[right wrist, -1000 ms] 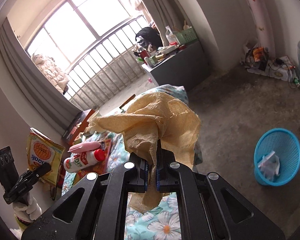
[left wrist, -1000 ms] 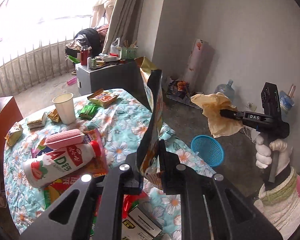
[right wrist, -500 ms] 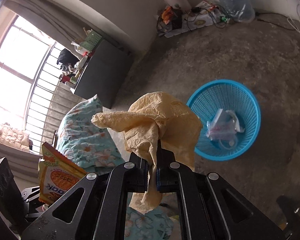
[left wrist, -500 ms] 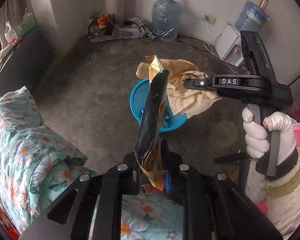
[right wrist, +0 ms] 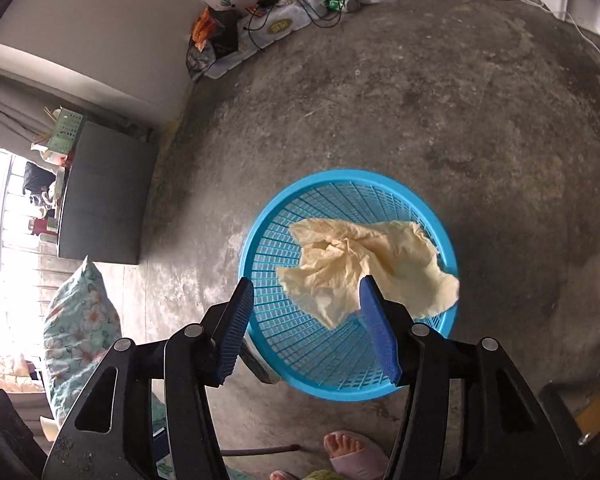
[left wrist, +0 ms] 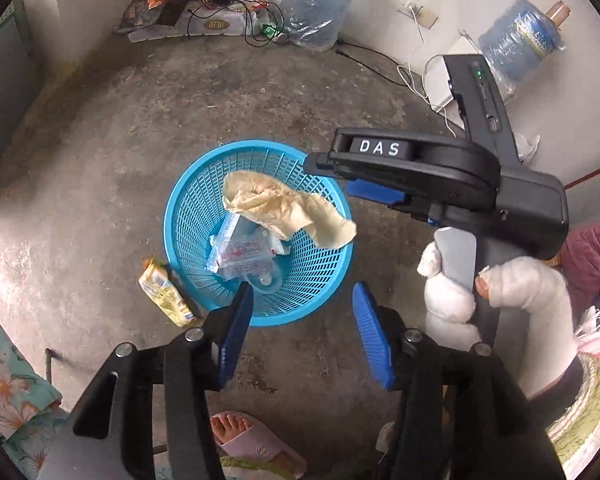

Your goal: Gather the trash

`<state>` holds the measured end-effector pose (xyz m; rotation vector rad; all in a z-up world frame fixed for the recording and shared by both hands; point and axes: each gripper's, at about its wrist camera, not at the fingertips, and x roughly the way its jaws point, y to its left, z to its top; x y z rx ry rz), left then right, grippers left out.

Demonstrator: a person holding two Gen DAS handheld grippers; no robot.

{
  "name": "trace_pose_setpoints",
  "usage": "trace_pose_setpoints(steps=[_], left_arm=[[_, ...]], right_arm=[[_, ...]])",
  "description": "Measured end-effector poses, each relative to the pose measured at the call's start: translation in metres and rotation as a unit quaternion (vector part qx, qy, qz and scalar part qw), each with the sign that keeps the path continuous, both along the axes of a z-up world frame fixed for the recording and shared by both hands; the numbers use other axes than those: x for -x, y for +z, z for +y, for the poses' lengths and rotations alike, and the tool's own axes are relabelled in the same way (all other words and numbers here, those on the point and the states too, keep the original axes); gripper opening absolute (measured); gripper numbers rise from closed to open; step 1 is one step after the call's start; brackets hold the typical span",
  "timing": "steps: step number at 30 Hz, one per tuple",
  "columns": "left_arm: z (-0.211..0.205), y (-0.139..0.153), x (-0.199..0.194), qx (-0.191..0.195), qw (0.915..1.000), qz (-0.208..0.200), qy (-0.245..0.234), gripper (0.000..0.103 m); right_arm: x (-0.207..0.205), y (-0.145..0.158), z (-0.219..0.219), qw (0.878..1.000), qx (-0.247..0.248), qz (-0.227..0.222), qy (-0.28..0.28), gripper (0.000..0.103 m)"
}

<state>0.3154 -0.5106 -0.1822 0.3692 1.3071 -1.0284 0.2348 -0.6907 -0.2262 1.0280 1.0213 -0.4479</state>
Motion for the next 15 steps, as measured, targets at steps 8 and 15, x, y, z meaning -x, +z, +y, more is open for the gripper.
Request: trace_pose_setpoints(steps=[8, 15], left_arm=[[0.041, 0.077, -0.006, 0.080, 0.9962, -0.027, 0.022, 0.059], [0.158, 0.174, -0.005, 0.118, 0.9867, -0.089, 0.068, 0.077]], right_arm=[[0.022, 0.028, 0.007, 0.999, 0.035, -0.033, 0.015, 0.054], [0.010, 0.045, 0.113, 0.967, 0.039, -0.095, 0.234, 0.057]])
